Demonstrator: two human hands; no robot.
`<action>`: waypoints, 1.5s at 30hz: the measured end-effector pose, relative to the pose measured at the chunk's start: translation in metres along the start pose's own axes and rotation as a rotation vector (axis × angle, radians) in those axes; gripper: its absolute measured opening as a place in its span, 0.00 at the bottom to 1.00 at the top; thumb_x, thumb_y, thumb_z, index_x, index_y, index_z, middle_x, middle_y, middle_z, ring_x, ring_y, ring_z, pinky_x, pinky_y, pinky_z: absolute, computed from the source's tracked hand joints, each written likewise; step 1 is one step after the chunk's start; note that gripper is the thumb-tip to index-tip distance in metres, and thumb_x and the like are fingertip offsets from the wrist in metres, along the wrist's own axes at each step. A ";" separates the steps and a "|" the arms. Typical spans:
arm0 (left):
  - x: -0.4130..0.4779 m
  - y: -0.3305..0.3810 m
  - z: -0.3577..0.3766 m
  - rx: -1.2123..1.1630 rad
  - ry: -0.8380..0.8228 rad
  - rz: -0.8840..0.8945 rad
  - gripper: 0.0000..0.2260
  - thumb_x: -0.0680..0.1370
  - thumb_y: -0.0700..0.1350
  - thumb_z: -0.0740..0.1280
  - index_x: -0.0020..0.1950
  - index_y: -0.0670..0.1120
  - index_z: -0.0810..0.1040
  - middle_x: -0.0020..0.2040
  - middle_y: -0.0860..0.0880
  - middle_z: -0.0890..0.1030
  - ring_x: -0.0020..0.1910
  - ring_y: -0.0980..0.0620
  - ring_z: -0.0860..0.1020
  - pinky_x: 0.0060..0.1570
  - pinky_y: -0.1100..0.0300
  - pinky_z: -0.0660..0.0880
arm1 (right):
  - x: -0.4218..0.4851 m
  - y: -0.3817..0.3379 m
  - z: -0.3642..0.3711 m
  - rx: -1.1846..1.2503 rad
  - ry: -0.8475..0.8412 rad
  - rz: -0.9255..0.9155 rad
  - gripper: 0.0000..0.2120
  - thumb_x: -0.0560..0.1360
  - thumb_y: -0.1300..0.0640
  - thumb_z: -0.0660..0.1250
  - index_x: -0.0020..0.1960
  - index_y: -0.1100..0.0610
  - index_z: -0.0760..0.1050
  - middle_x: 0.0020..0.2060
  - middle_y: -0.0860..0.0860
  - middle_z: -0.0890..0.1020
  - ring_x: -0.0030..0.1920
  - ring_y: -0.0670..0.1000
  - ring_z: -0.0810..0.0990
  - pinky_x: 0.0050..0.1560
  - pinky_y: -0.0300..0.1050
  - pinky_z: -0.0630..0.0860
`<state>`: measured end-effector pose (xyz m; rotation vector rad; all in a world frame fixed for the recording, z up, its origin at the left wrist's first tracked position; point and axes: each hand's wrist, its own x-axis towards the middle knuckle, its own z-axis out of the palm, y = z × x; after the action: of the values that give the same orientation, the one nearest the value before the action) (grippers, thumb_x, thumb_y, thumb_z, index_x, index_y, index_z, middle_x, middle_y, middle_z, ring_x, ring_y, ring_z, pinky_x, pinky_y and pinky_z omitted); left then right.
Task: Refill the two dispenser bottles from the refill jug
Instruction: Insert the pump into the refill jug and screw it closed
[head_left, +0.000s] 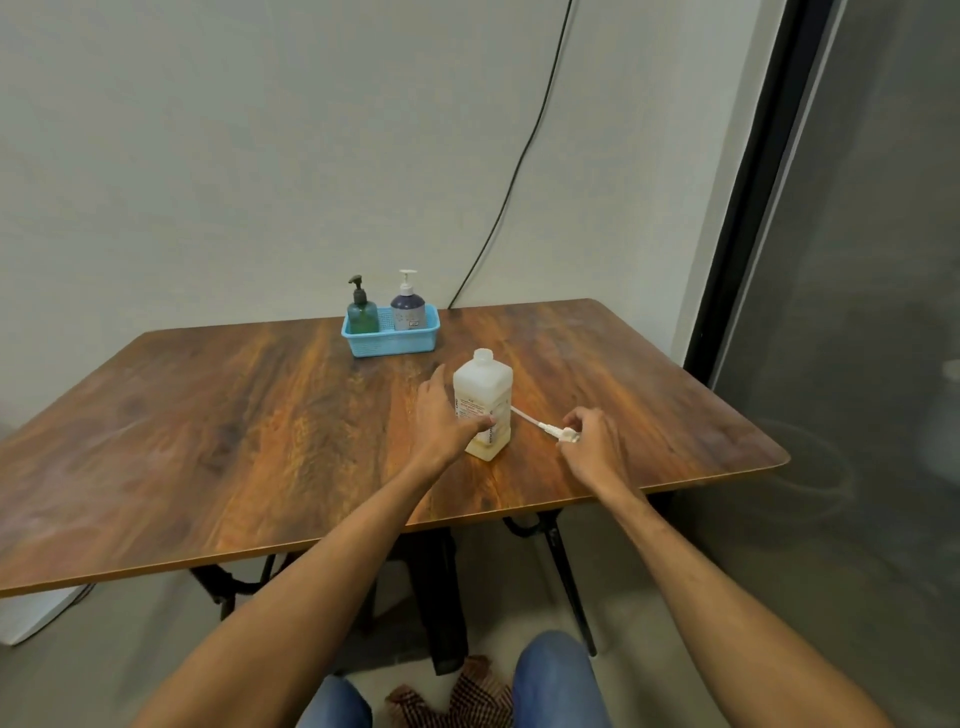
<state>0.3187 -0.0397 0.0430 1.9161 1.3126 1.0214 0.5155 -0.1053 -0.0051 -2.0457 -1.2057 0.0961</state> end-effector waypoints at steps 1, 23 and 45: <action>0.002 -0.002 0.003 -0.012 -0.003 -0.013 0.48 0.67 0.49 0.81 0.80 0.46 0.57 0.78 0.45 0.64 0.76 0.46 0.64 0.71 0.46 0.65 | 0.002 0.005 0.003 -0.059 -0.017 -0.017 0.11 0.73 0.61 0.74 0.54 0.55 0.80 0.52 0.50 0.77 0.51 0.50 0.75 0.48 0.47 0.76; 0.020 -0.020 0.006 -0.073 0.043 -0.005 0.35 0.67 0.45 0.81 0.70 0.45 0.69 0.67 0.47 0.77 0.64 0.49 0.77 0.52 0.62 0.73 | 0.038 -0.065 -0.059 0.121 0.061 -0.193 0.07 0.68 0.57 0.77 0.44 0.53 0.82 0.41 0.49 0.83 0.41 0.47 0.79 0.37 0.45 0.79; 0.028 -0.042 -0.026 -0.073 0.091 -0.044 0.36 0.64 0.45 0.82 0.69 0.47 0.70 0.66 0.48 0.78 0.65 0.48 0.77 0.57 0.53 0.77 | 0.051 -0.210 -0.136 0.330 -0.020 -0.396 0.07 0.63 0.57 0.76 0.34 0.60 0.80 0.33 0.55 0.83 0.30 0.48 0.76 0.33 0.46 0.76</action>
<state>0.2828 0.0023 0.0299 1.7975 1.3435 1.1304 0.4476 -0.0839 0.2404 -1.5000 -1.4767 0.1163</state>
